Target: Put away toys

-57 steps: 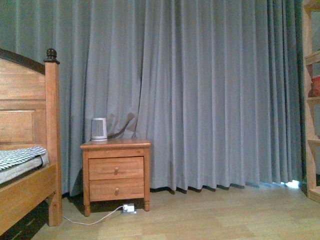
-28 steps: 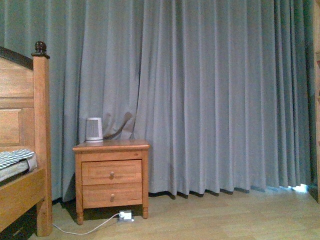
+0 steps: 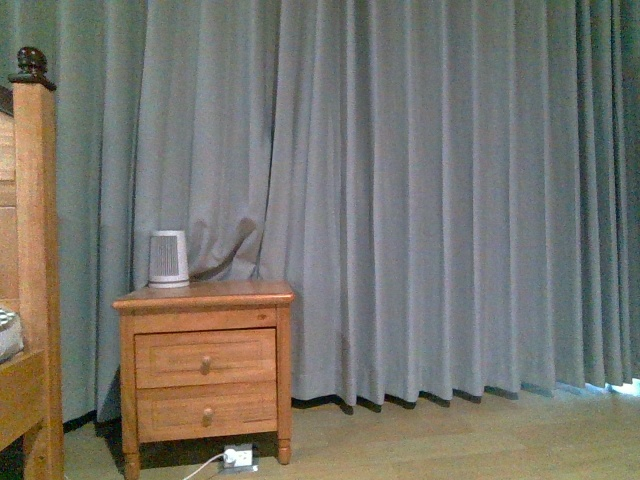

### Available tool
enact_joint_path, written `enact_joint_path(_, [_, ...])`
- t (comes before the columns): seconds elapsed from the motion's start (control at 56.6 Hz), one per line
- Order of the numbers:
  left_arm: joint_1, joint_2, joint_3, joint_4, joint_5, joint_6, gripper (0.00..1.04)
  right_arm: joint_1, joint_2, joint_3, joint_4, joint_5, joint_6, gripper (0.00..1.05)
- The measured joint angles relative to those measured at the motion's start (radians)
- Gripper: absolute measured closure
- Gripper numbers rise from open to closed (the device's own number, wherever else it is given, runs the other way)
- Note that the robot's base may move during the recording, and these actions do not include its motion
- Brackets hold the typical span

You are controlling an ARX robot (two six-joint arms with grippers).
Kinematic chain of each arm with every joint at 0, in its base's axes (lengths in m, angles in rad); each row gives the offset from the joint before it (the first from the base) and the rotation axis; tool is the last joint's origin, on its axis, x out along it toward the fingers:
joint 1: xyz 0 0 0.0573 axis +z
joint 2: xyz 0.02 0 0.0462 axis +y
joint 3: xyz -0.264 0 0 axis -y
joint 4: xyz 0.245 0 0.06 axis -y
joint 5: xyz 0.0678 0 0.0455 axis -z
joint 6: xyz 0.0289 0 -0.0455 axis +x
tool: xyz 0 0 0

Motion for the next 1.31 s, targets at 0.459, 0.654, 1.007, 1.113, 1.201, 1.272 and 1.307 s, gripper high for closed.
enact_joint_path(0.459, [0.0,0.0,0.0,0.0,0.0,0.0,0.06,0.0,0.0,0.0,0.0,0.0,0.0,0.96])
enact_joint_path(0.654, [0.0,0.0,0.0,0.0,0.0,0.0,0.06,0.0,0.0,0.0,0.0,0.0,0.0,0.96])
enact_joint_path(1.007, [0.0,-0.001,0.0,0.0,-0.001,0.0,0.06,0.0,0.0,0.0,0.0,0.0,0.0,0.96])
enact_joint_path(1.113, [0.0,0.0,0.0,0.0,0.001,0.0,0.06,0.0,0.0,0.0,0.0,0.0,0.0,0.96])
enact_joint_path(1.201, [0.0,-0.001,0.0,0.0,-0.001,0.0,0.06,0.0,0.0,0.0,0.0,0.0,0.0,0.96])
enact_joint_path(1.272, [0.0,-0.001,0.0,0.0,0.0,0.0,0.06,0.0,0.0,0.0,0.0,0.0,0.0,0.96])
enact_joint_path(1.307, [0.0,-0.001,0.0,0.0,0.0,0.0,0.06,0.0,0.0,0.0,0.0,0.0,0.0,0.96])
